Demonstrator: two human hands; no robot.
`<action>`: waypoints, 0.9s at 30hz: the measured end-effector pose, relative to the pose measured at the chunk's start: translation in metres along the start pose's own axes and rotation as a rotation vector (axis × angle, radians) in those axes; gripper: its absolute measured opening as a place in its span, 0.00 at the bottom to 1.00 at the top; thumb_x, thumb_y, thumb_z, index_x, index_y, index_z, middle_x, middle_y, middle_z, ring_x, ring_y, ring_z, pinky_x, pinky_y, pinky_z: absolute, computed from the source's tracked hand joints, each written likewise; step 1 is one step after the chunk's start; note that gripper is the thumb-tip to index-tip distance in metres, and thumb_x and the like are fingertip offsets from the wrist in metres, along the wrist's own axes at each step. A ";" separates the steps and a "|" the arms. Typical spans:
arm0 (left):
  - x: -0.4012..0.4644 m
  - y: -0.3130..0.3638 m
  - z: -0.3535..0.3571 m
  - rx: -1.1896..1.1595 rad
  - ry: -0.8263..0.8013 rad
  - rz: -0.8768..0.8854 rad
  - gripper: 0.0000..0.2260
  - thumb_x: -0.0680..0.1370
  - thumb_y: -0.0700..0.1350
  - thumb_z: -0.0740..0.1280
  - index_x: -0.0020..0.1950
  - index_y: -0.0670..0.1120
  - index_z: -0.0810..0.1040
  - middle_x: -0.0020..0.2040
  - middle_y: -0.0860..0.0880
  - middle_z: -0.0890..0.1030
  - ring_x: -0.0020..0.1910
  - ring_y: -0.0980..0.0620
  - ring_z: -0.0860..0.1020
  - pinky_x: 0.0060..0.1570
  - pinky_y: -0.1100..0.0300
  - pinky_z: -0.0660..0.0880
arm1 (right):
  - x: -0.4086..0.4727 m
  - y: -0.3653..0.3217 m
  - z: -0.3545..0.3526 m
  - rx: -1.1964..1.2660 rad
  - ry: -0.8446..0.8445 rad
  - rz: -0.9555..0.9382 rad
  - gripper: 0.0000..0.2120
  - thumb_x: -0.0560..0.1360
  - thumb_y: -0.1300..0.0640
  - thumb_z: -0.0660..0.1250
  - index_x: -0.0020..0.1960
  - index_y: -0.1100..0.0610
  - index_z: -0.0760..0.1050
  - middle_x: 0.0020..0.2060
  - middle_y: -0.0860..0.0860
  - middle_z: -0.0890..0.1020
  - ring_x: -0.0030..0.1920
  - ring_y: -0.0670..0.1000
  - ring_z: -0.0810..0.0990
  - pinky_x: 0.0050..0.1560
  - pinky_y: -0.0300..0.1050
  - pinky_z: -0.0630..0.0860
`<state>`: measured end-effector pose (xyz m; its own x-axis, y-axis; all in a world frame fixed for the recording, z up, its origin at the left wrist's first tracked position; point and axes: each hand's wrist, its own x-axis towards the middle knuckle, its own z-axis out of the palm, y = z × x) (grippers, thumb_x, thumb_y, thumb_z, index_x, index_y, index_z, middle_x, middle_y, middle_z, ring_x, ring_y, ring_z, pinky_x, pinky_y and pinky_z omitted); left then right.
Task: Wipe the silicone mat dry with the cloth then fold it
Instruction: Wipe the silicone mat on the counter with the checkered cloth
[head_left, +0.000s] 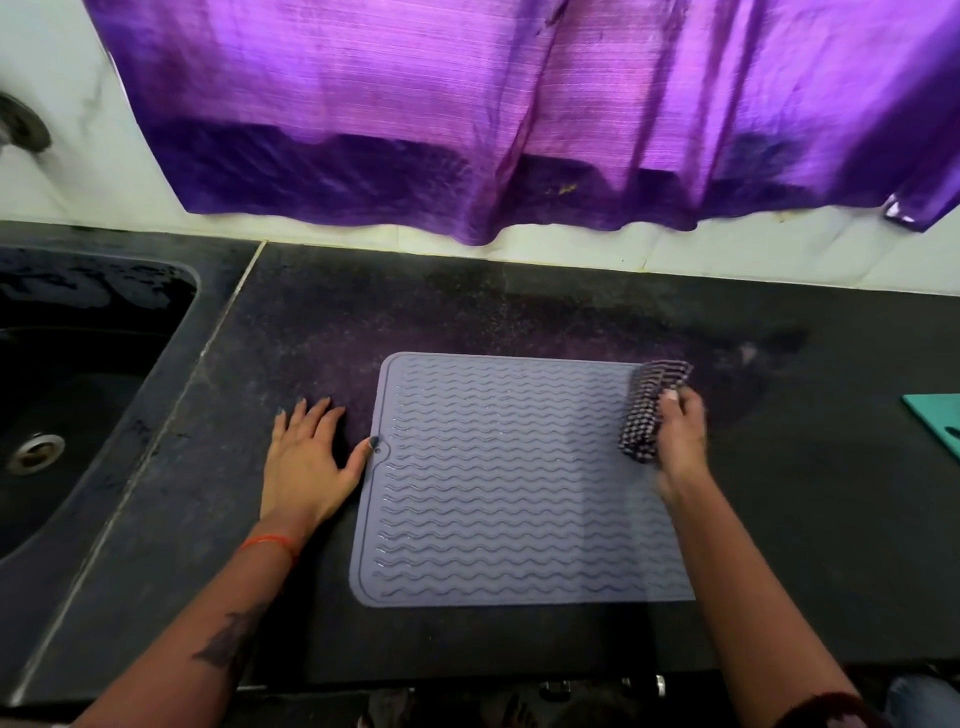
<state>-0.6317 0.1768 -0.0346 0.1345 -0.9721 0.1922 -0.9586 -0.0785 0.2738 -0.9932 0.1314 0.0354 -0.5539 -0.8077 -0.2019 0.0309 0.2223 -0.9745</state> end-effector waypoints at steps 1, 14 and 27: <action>0.000 0.000 0.000 0.000 -0.002 -0.001 0.36 0.72 0.67 0.48 0.66 0.42 0.73 0.69 0.42 0.71 0.72 0.41 0.63 0.73 0.48 0.50 | -0.015 -0.002 0.012 0.249 -0.145 0.164 0.15 0.80 0.55 0.57 0.64 0.61 0.70 0.50 0.57 0.80 0.42 0.51 0.80 0.37 0.38 0.78; 0.002 -0.001 0.001 -0.004 0.001 0.009 0.35 0.72 0.65 0.49 0.65 0.41 0.74 0.68 0.42 0.72 0.71 0.41 0.64 0.73 0.46 0.53 | -0.147 0.036 0.165 -0.805 -0.537 -0.464 0.21 0.73 0.49 0.66 0.63 0.53 0.67 0.58 0.55 0.71 0.55 0.57 0.74 0.53 0.51 0.72; -0.002 -0.002 0.000 -0.017 0.002 0.008 0.36 0.72 0.67 0.48 0.66 0.42 0.73 0.69 0.43 0.71 0.72 0.43 0.63 0.73 0.48 0.51 | -0.096 0.034 0.130 -1.111 -0.274 -0.486 0.19 0.77 0.47 0.58 0.63 0.58 0.65 0.61 0.58 0.70 0.63 0.57 0.68 0.55 0.52 0.71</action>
<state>-0.6295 0.1786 -0.0355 0.1273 -0.9722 0.1963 -0.9553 -0.0670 0.2880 -0.8302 0.1457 0.0085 -0.1146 -0.9933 0.0122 -0.9235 0.1020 -0.3699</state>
